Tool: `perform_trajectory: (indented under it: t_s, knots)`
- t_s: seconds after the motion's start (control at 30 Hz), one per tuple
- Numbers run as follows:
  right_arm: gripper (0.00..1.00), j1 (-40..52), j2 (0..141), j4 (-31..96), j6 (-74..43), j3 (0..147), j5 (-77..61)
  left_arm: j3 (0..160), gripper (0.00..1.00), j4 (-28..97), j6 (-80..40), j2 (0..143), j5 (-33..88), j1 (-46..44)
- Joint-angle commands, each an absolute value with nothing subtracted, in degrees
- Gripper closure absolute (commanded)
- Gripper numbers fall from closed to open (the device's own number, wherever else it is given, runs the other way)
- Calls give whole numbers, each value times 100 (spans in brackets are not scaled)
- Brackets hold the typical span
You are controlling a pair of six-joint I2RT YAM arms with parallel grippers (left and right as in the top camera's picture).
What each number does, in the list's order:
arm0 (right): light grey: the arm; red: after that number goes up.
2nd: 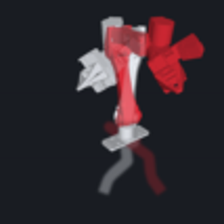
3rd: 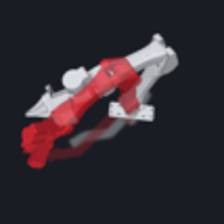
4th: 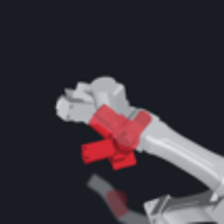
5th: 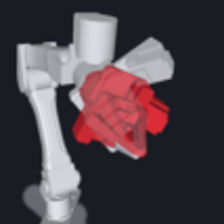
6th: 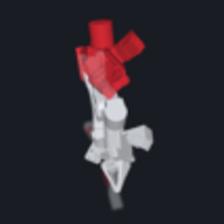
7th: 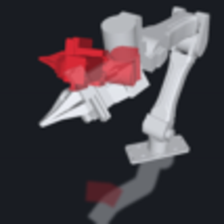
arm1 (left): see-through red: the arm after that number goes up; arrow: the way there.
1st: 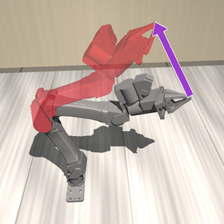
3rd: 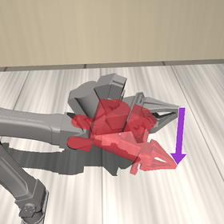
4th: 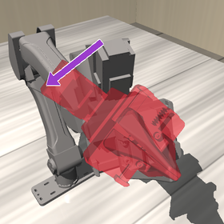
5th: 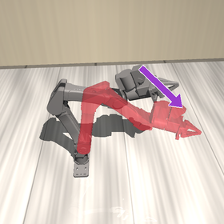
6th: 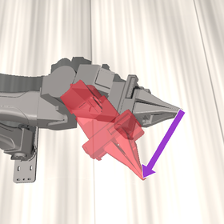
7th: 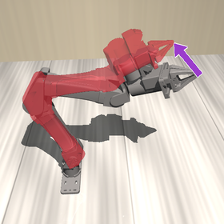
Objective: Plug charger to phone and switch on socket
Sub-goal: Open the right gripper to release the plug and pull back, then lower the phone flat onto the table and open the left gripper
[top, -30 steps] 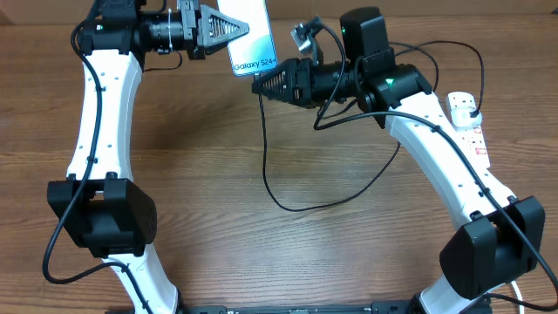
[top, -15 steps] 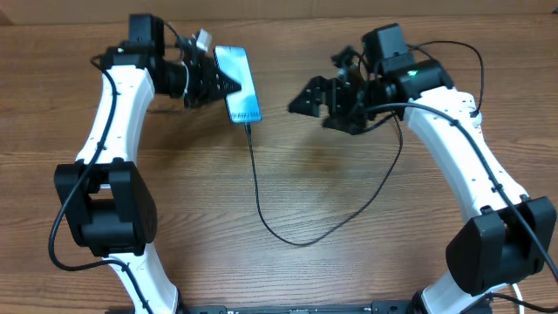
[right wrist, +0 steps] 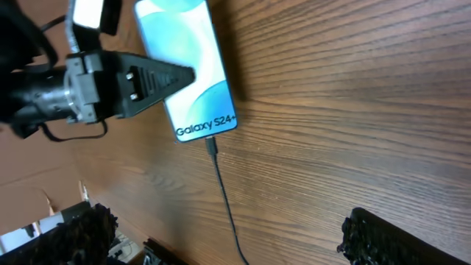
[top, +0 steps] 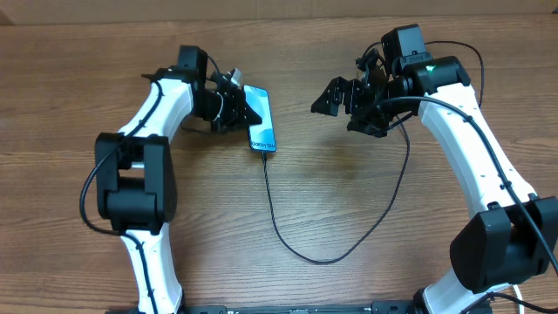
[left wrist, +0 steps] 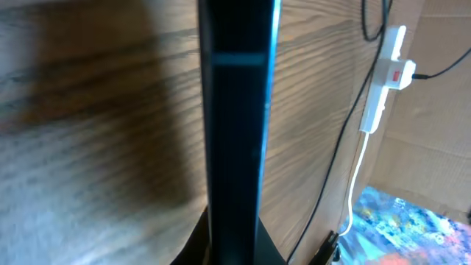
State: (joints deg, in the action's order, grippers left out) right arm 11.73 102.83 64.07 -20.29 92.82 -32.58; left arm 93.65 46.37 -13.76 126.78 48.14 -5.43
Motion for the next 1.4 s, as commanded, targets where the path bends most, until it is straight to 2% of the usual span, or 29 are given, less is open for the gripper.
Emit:
perform_trajectory:
  t_s: [0.0, 0.2, 0.33, 0.43, 0.6, 0.63, 0.67, 0.77, 1.0, 1.1, 1.17, 1.37]
  knots:
    - [0, 1192, 10254, 6399, -1942, 9334, -3197, 9384, 94, 4488, -1476, 12853, 5301, -532]
    - [0, 1192, 10256, 6399, -1940, 9334, -3194, 9384, 92, 4261, -1483, 13078, 5358, -543]
    - [0, 1192, 10254, 6399, -1940, 9334, -3194, 9384, 85, 4261, -1479, 13172, 5214, -532]
    - [0, 1192, 10256, 6407, -1940, 9334, -3194, 9384, 81, 4257, -1479, 13181, 5002, -537]
    - [0, 1192, 10254, 6464, -1942, 9334, -3041, 9384, 79, 4296, -1483, 13181, 4488, -539]
    - [0, 1192, 10254, 6469, -1942, 9334, -3041, 9384, 77, 4311, -1479, 13181, 4427, -526]
    - [0, 1192, 10254, 6469, -1942, 9334, -3041, 9384, 66, 4329, -1479, 13181, 4313, -517]
    - [0, 1192, 10254, 6473, -1942, 9334, -3041, 9384, 63, 4351, -1479, 13181, 4040, -517]
    - [0, 1192, 10256, 6532, -1944, 9334, -2814, 9384, 48, 4434, -1479, 13179, 3417, -517]
    - [0, 1190, 10254, 6595, -1949, 9334, -2596, 9384, 36, 4528, -1476, 13179, 3057, -508]
    - [0, 1190, 10254, 6648, -1968, 9334, -2421, 9384, 34, 4604, -1476, 13179, 2799, -504]
    - [0, 1173, 10254, 6785, -2086, 9334, -1831, 9386, 11, 4803, -1448, 13179, 2182, -486]
